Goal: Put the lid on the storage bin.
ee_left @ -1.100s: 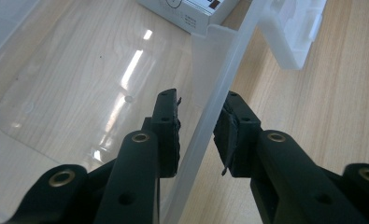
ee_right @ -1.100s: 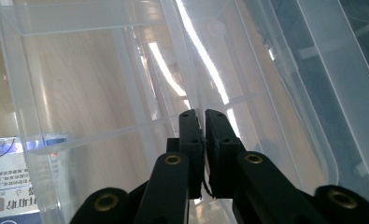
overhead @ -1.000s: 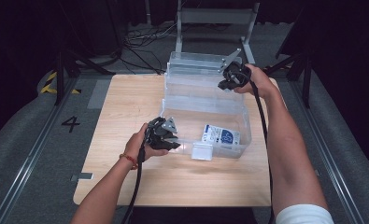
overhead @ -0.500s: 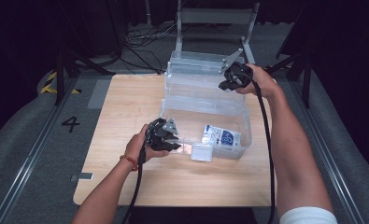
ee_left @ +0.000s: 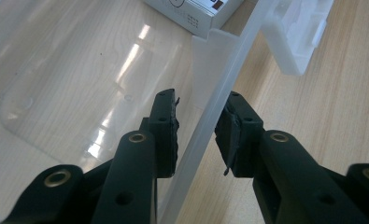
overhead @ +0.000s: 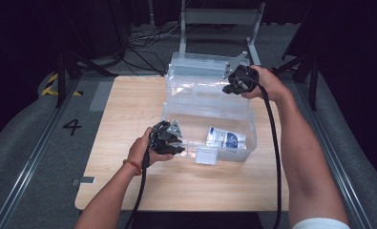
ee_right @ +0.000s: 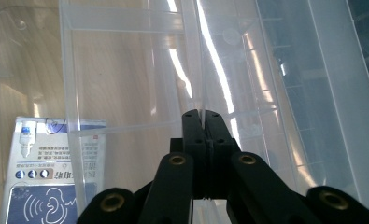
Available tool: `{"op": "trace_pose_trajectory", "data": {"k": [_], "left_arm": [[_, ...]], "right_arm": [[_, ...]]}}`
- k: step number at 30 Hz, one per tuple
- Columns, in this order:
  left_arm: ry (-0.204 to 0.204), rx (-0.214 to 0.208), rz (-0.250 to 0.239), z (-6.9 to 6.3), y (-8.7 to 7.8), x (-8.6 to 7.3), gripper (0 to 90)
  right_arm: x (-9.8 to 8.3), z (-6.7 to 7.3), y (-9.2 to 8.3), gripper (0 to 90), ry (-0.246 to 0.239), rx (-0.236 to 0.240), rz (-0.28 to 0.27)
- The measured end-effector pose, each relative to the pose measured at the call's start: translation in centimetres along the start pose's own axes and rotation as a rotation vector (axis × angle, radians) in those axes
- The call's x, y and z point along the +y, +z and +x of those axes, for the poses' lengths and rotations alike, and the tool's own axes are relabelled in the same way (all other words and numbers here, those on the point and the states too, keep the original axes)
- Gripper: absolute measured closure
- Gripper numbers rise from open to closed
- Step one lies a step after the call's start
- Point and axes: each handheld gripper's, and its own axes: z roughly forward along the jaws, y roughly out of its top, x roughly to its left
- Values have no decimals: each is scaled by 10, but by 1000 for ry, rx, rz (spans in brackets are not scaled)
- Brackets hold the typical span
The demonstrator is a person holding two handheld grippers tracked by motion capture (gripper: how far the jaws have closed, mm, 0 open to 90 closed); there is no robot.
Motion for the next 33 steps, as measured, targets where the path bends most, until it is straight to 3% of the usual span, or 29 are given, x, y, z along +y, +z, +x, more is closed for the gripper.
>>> {"op": "trace_pose_trajectory", "data": {"k": [17,33], "left_arm": [[-2,23,-10,-3,0,-1,680],[9,44,-25,-5,0,-2,660]], "right_arm": [[5,26,-15,897,-57,2,-11],[-6,54,-28,888,-64,7,-41]]}}
